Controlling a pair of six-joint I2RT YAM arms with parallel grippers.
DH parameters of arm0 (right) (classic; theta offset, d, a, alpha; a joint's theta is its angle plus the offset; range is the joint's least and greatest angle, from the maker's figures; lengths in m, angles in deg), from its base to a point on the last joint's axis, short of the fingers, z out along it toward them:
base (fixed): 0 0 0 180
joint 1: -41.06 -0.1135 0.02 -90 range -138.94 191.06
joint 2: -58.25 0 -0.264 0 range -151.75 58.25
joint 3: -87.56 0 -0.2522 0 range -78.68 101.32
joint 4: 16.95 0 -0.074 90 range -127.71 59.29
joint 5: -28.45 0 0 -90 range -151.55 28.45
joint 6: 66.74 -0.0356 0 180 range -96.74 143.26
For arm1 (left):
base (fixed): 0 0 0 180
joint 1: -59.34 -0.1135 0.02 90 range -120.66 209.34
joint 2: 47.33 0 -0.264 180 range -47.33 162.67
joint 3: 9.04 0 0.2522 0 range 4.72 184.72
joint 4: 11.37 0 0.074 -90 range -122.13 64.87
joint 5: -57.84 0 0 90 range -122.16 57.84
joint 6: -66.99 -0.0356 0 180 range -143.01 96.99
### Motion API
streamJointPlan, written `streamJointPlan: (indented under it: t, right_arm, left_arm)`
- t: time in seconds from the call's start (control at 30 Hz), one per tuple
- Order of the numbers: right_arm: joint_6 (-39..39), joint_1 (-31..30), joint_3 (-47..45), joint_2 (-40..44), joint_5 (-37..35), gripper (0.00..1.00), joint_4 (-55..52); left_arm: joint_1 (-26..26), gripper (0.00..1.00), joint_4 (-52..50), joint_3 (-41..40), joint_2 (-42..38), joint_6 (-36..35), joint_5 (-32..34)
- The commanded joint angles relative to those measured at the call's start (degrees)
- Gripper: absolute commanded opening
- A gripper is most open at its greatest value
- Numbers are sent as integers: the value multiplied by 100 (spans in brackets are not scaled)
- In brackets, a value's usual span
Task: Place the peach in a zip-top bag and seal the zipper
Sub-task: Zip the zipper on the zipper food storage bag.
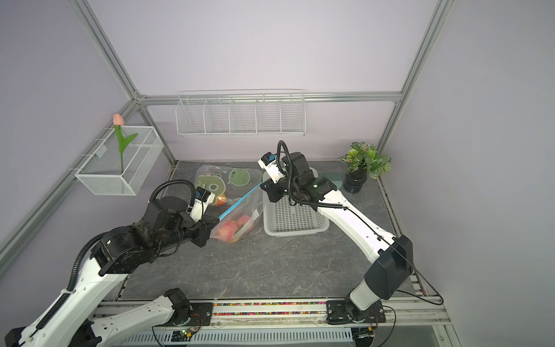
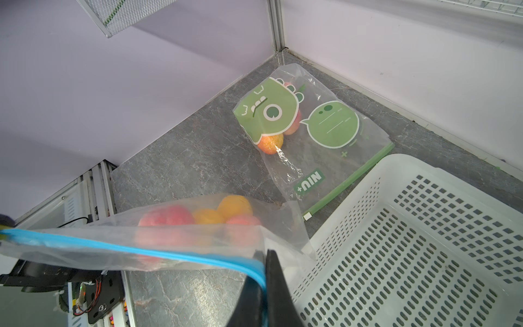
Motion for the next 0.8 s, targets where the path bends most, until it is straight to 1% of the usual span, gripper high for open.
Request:
streamJointPlan:
  t: [0.0,0.4,0.57,0.63,0.67,0.77]
  right_arm:
    - [-186,226,138,-72,-559,7,130]
    - [-185,230,159,-125,-538,7,136]
    - [-128,232,130,-124,-300,7,155]
    - [-74,227,110,-91,-176,7,145]
    - [-49,233,85,-79,-106,7,139]
    - [63,220,4,-2,159,7,158]
  left_arm:
    - [-42,5,-854,163,-116,107,126]
    - [-37,7,-1235,280,-230,302,311]
    - [-37,8,-1168,338,-237,287,348]
    - [-37,12,-983,424,-237,277,259]
    - [-37,17,-844,462,-237,276,216]
    - [-37,25,-361,538,-198,187,131]
